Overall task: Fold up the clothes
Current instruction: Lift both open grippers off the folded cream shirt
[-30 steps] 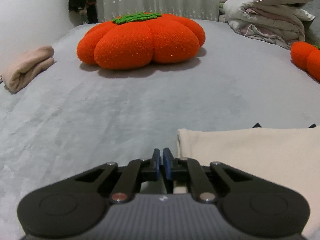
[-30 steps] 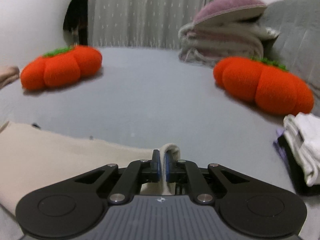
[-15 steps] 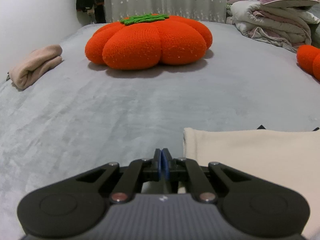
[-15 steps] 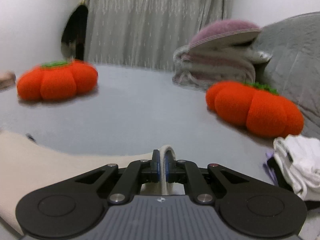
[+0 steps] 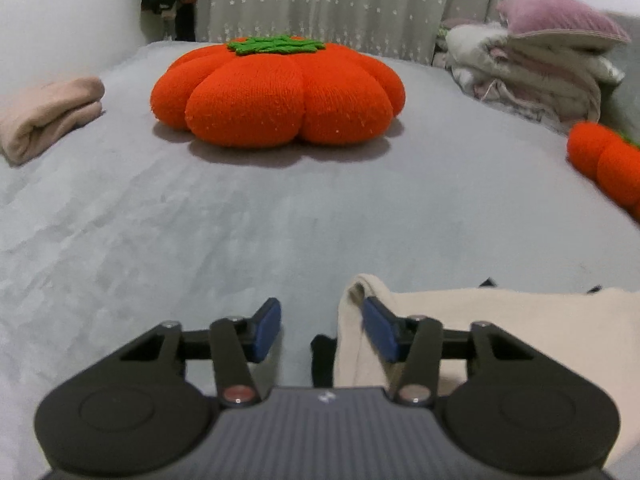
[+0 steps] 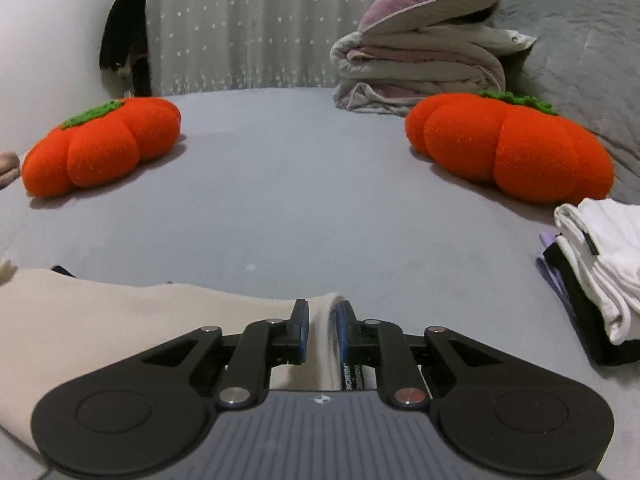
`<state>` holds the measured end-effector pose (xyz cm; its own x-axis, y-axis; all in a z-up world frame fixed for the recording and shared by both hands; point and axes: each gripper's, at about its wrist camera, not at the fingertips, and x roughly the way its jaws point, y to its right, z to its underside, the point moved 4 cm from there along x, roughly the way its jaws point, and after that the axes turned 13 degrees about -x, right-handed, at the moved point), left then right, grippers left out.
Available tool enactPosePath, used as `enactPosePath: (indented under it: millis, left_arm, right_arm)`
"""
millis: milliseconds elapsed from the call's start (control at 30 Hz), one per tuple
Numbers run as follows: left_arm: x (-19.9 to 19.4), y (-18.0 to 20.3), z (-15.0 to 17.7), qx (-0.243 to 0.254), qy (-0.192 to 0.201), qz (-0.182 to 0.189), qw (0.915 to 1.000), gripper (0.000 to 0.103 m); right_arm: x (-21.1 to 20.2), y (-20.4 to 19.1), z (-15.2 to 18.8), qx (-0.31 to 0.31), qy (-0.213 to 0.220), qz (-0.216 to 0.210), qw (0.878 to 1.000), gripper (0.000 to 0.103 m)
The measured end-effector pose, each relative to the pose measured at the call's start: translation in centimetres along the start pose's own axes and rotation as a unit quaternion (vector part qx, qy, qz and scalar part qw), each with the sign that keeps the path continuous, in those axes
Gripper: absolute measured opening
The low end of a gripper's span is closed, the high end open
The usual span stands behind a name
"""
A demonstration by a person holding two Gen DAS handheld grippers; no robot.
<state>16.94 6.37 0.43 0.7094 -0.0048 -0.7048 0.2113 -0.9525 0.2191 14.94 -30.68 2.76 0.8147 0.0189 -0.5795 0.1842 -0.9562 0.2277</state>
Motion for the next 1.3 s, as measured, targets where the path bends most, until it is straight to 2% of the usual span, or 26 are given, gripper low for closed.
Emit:
enactPosePath:
  millis: [133, 200, 233, 400, 567, 667, 767, 833, 933, 1067, 1200, 1300]
  left_arm:
    - [0.5, 0.2, 0.7, 0.028, -0.001, -0.030, 0.9992, 0.035]
    - [0.5, 0.5, 0.9, 0.049, 0.008, -0.068, 0.9964, 0.028]
    - [0.7, 0.4, 1.0, 0.054, 0.008, -0.091, 0.9944, 0.028]
    - [0.6, -0.8, 0.5, 0.025, 0.004, -0.102, 0.9944, 0.028]
    - [-0.5, -2.7, -1.1, -0.039, 0.009, -0.082, 0.9958, 0.028]
    - [-2.2, -2.7, -2.1, -0.069, 0.038, -0.026, 0.9966, 0.027]
    - [-3.8, -0.2, -1.5, -0.044, 0.042, 0.062, 0.9962, 0.030]
    - [-4.2, 1.7, -0.4, -0.016, 0.029, 0.096, 0.9948, 0.030]
    - [-3.3, 3.4, 1.6, 0.017, 0.004, 0.085, 0.9962, 0.030]
    - [-2.3, 3.3, 3.0, 0.033, -0.006, 0.047, 0.9983, 0.031]
    - [-2.6, 3.0, 3.3, 0.041, 0.005, 0.010, 0.9991, 0.031]
    - [-3.2, 3.4, 4.1, 0.053, 0.016, -0.002, 0.9985, 0.031]
  right_arm:
    - [-0.4, -2.0, -0.1, -0.035, 0.005, -0.019, 0.999, 0.015]
    - [0.1, -3.2, 0.4, -0.056, -0.009, -0.024, 0.998, 0.015]
    - [0.6, -3.6, 0.8, -0.067, -0.017, -0.023, 0.997, 0.015]
    - [0.9, -4.0, 1.3, -0.078, -0.009, -0.012, 0.997, 0.016]
    - [-0.4, -3.4, 0.6, -0.061, 0.011, 0.001, 0.998, 0.016]
    - [-1.0, -2.7, -0.1, -0.040, 0.016, -0.003, 0.999, 0.016]
    - [-1.7, -2.4, -0.4, -0.015, 0.013, -0.013, 1.000, 0.016]
    - [-2.2, -2.2, -0.5, 0.007, 0.010, -0.024, 1.000, 0.016]
    - [-3.1, -2.3, -0.2, 0.035, 0.006, -0.043, 0.998, 0.016]
    - [-4.4, -3.0, 0.6, 0.034, -0.007, -0.061, 0.997, 0.016]
    - [-6.0, -4.4, 1.2, 0.010, -0.006, -0.083, 0.997, 0.016]
    - [-6.7, -5.8, 1.7, -0.007, -0.005, -0.106, 0.994, 0.016]
